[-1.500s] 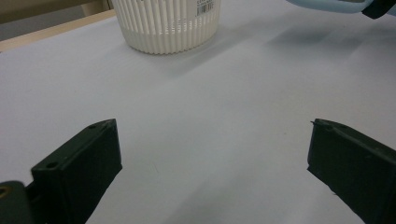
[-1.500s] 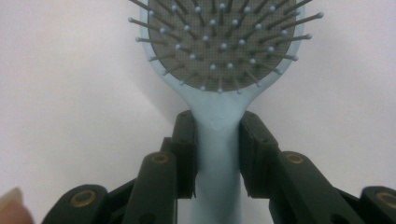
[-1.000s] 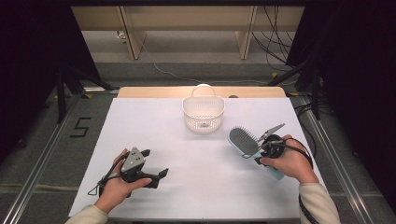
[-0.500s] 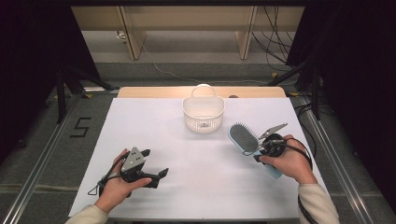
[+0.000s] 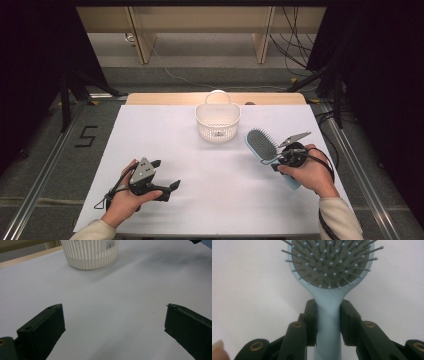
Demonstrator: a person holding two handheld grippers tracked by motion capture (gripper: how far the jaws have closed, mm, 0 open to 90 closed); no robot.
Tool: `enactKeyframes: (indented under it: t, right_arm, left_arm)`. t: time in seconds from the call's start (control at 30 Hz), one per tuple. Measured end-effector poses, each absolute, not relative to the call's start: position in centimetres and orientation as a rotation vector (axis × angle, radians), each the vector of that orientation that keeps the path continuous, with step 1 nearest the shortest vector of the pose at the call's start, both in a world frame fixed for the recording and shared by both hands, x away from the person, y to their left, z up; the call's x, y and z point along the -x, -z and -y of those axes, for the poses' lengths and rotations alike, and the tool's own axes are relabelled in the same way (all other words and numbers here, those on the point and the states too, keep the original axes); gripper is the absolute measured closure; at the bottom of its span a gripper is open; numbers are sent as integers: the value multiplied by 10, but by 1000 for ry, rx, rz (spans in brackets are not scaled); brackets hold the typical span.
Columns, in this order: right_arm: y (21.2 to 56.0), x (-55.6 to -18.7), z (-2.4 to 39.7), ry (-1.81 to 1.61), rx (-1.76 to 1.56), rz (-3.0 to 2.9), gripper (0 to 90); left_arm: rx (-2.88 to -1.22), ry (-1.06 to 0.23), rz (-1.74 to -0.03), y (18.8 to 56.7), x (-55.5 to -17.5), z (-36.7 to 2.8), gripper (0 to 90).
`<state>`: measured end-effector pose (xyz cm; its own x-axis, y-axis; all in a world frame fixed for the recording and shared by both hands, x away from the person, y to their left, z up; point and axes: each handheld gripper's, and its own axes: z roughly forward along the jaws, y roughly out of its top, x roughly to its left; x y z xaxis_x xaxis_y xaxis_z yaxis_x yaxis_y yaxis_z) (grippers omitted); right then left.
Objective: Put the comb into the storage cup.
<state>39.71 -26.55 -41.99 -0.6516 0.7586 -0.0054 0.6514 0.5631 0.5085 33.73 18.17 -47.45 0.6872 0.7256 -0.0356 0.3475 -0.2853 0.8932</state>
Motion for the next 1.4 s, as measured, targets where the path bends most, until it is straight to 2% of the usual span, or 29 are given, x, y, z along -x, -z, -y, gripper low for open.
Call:
enactKeyframes:
  t: [1.4]
  right_arm:
    - [421, -398, 265, -849, -1219, -2454, 705]
  left_arm:
    - [-1891, -467, -834, 474, -338, -182, 23]
